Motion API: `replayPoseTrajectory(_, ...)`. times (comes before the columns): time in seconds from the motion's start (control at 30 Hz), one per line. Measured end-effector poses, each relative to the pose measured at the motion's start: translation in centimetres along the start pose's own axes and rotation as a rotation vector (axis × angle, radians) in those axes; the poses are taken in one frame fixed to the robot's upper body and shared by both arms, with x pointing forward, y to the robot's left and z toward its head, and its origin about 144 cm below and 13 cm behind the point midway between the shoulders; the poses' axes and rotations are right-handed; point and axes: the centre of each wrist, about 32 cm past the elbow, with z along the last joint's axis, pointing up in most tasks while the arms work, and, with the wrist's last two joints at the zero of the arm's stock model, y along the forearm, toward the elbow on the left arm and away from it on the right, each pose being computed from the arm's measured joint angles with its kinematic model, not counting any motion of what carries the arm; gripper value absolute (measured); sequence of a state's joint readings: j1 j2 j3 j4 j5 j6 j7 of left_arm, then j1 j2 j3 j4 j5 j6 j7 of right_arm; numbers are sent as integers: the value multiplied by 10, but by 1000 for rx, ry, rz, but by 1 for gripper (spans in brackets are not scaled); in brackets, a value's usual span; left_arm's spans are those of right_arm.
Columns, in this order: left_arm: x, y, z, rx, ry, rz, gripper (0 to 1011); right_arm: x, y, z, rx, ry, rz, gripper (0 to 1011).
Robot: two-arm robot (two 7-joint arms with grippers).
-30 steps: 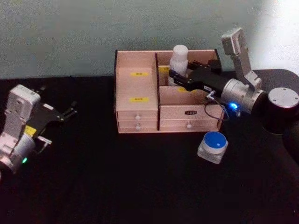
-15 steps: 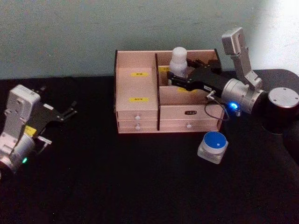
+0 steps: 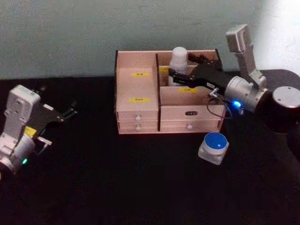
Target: Pick up the facial cleanser and watermelon frost from the table and place them into the tiered storage box.
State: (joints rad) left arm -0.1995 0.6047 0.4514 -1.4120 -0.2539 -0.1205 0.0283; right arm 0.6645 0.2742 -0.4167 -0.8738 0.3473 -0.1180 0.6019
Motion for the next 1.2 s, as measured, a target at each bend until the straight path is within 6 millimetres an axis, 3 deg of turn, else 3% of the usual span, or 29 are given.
replayPoseTrajectory(0.23,0,0,0,0,0,0,1001,-1,-15,11,42,-21,-10,1000)
replayPoseTrajectory(0.93,0,0,0,0,0,0,1001,-27,-123,25,-32,10,30,1000)
replayPoseTrajectory(1.2,0,0,0,0,0,0,1001,-43,-150,22,-111,70,65,1000)
